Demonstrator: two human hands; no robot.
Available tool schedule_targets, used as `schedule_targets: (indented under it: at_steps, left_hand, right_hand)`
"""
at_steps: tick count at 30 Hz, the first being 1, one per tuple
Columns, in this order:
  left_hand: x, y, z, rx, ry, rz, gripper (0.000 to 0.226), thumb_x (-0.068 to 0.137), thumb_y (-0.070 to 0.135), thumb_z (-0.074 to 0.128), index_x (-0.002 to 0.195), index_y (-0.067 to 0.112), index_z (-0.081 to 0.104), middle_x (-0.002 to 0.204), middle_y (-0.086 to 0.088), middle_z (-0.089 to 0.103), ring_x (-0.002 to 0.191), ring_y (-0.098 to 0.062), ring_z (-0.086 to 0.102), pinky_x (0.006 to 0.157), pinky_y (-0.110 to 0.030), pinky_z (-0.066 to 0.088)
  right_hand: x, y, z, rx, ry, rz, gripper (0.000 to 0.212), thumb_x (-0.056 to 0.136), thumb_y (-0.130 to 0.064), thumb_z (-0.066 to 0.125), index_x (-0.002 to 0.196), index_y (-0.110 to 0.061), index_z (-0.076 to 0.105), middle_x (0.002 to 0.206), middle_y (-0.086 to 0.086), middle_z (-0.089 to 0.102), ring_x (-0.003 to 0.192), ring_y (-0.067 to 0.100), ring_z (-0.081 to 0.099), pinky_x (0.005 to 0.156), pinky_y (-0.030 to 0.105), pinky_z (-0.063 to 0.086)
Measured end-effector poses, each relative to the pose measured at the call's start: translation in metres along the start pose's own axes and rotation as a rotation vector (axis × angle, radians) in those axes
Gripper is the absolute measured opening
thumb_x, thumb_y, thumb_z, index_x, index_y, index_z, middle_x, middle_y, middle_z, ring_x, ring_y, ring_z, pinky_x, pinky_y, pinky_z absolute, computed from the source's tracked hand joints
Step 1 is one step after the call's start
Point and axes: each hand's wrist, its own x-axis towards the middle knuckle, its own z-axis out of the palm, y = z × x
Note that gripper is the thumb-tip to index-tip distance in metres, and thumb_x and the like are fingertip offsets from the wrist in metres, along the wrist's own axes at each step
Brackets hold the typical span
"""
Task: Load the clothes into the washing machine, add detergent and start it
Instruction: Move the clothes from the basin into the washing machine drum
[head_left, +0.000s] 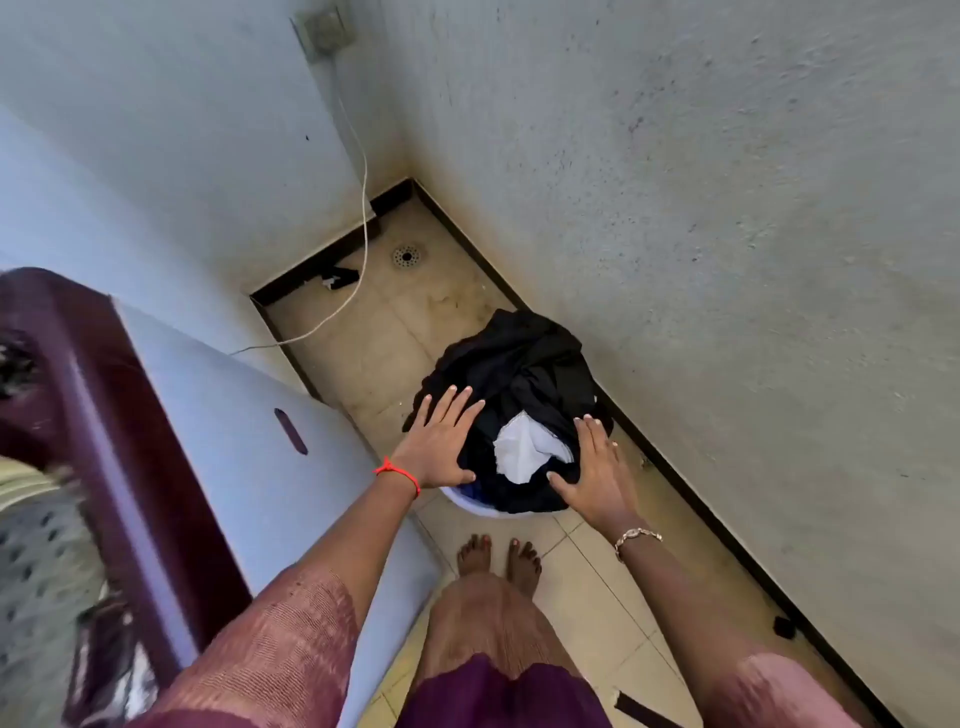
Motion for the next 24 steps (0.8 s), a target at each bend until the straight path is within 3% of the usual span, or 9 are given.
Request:
schedule_targets:
  at_steps: [7, 10, 14, 18, 21, 24]
  left_hand:
    - [0.090, -0.015, 0.056, 0.112, 0.045, -0.009, 0.107, 0.076, 0.051, 0.062, 0.149, 0.019, -0.009, 0.157, -0.006, -0.017, 0.143, -0.026, -0.019, 0.112, -0.056, -0.010]
    - [0.123, -0.029, 0.087, 0.161, 0.059, -0.052, 0.117, 0.070, 0.054, 0.068, 0.147, 0.022, -0.014, 0.156, -0.005, -0.019, 0.138, -0.027, -0.028, 0.107, -0.062, -0.011]
    - [0.160, -0.046, 0.113, 0.211, 0.067, -0.085, 0.127, 0.062, 0.054, 0.072, 0.143, 0.030, -0.022, 0.156, -0.005, -0.020, 0.138, -0.033, -0.027, 0.101, -0.073, -0.005]
    - [0.190, -0.058, 0.123, 0.261, 0.068, -0.108, 0.130, 0.059, 0.056, 0.073, 0.140, 0.037, -0.028, 0.154, -0.005, -0.026, 0.139, -0.040, -0.024, 0.098, -0.077, 0.001]
    - [0.213, -0.064, 0.134, 0.178, 0.055, -0.118, 0.122, 0.069, 0.045, 0.072, 0.135, 0.041, -0.031, 0.152, -0.004, -0.031, 0.138, -0.044, -0.021, 0.100, -0.076, 0.013]
    - [0.228, -0.066, 0.147, 0.066, 0.046, -0.089, 0.111, 0.081, 0.013, 0.063, 0.139, 0.041, -0.027, 0.150, -0.003, -0.035, 0.141, -0.045, -0.008, 0.102, -0.061, 0.036]
  right_hand:
    - [0.077, 0.028, 0.063, -0.060, -0.047, -0.056, 0.094, 0.081, -0.041, 0.064, 0.148, -0.017, 0.003, 0.158, 0.005, -0.003, 0.146, 0.022, -0.001, 0.118, 0.046, 0.013]
    - [0.110, 0.036, 0.087, -0.150, -0.051, -0.065, 0.109, 0.073, -0.046, 0.070, 0.147, -0.025, -0.006, 0.157, 0.007, -0.009, 0.145, 0.028, -0.006, 0.114, 0.057, 0.015]
    - [0.150, 0.044, 0.117, -0.241, -0.065, -0.036, 0.125, 0.062, -0.055, 0.075, 0.139, -0.037, -0.023, 0.155, 0.009, -0.020, 0.142, 0.036, -0.014, 0.103, 0.070, 0.016]
    - [0.179, 0.047, 0.132, -0.208, -0.026, 0.018, 0.125, 0.062, -0.058, 0.073, 0.137, -0.042, -0.025, 0.153, 0.009, -0.026, 0.140, 0.039, -0.020, 0.098, 0.075, 0.016]
    - [0.197, 0.049, 0.144, -0.149, -0.039, 0.021, 0.122, 0.067, -0.050, 0.074, 0.133, -0.046, -0.029, 0.151, 0.005, -0.031, 0.140, 0.040, -0.020, 0.100, 0.073, 0.021]
    - [0.208, 0.053, 0.155, -0.109, -0.059, -0.008, 0.113, 0.077, -0.033, 0.072, 0.134, -0.047, -0.025, 0.153, 0.002, -0.027, 0.142, 0.041, -0.008, 0.101, 0.068, 0.030]
